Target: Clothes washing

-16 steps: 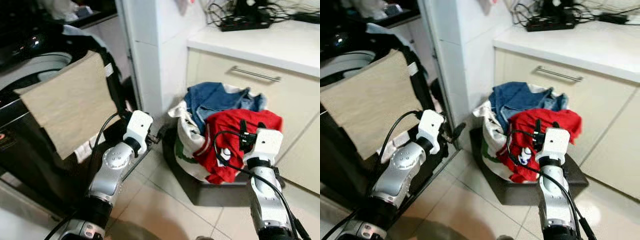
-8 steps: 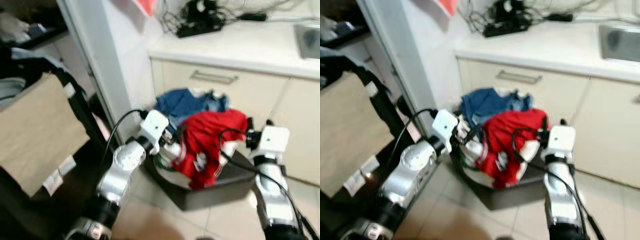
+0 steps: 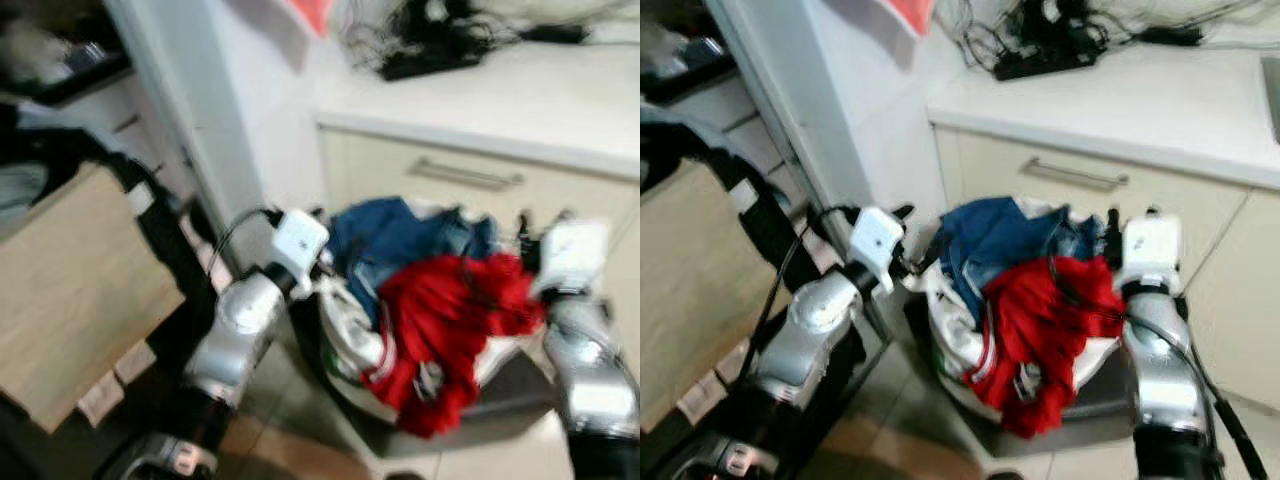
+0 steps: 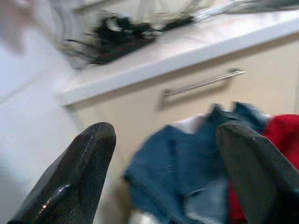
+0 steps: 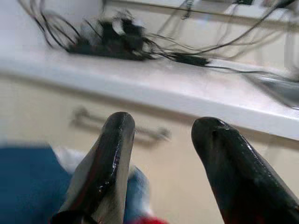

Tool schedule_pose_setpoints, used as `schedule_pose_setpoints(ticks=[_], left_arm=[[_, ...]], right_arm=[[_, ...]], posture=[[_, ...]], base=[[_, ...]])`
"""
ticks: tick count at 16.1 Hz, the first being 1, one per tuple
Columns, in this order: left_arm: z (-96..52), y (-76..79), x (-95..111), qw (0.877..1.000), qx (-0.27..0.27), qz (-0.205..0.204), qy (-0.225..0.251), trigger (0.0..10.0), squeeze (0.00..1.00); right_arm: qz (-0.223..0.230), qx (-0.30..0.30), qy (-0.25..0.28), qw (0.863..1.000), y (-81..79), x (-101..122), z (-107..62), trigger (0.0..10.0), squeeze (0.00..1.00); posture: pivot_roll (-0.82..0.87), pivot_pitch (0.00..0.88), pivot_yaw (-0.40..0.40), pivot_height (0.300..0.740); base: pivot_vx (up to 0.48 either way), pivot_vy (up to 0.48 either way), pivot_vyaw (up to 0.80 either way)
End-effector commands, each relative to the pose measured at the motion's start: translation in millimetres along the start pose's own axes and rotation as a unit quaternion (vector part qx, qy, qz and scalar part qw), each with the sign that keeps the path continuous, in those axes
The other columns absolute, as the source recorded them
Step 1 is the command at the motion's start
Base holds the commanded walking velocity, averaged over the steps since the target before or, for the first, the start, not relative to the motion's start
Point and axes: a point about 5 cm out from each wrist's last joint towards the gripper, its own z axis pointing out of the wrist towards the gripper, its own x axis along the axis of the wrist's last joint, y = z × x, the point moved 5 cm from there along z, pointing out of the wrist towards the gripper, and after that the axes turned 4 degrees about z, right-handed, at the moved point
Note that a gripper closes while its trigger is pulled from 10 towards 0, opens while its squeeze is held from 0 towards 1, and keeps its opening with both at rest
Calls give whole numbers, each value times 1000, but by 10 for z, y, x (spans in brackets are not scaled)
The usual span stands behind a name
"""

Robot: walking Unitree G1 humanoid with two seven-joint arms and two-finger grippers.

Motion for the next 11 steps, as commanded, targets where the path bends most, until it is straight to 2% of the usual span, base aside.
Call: schedule_pose_setpoints(ticks=[1,2,3,4,5,6,7,8,9,10,11], left_arm=[[-58,-85,-55,1000,13,-1,-12,10000,0],[-61,-86,-51,1000,10,2,-12,10000,0],[-58,-84,-44,1000,10,4,-11,10000,0],[-58,-83,-38,1000,10,5,-11,10000,0],[-62,-78,-26,1000,10,6,-10,10000,0],[-69,-73,-13,1000,9,7,-9,10000,0],[-73,-73,-12,1000,8,7,-9,10000,0],[-80,-59,-11,1000,7,7,-9,10000,0],[-80,-49,-10,1000,6,6,-9,10000,0],[-70,-20,-6,1000,0,5,-10,10000,0],[-62,-9,2,1000,-2,2,-8,10000,0]], right_arm=[[23,18,-17,999,-3,41,41,10000,0],[-34,57,-18,998,10,114,100,10000,0],[-108,109,-35,987,18,101,122,10000,0],[-193,165,-62,965,124,33,88,10000,0],[-241,207,-94,943,248,-29,7,10000,0],[-266,236,-113,928,368,-16,-75,10000,0],[-263,238,-110,928,390,24,-79,10000,0],[-233,272,-142,923,451,22,-211,10000,0],[-218,280,-165,920,500,-19,-273,10000,0],[-203,289,-221,909,673,-186,-407,10000,0],[-181,305,-240,903,688,-276,-501,10000,0]], posture=[[-217,0,104,740],[-219,0,107,740],[-219,0,110,740],[-220,0,111,740],[-222,0,108,740],[-222,0,106,740],[-222,0,106,740],[-235,0,105,740],[-239,0,106,740],[-248,0,110,740],[-255,0,115,740]], base=[[0,0,0],[0,0,0],[0,0,0],[0,0,0],[0,0,0],[0,0,0],[0,0,0],[0,0,0],[0,0,0],[0,0,0],[0,0,0]])
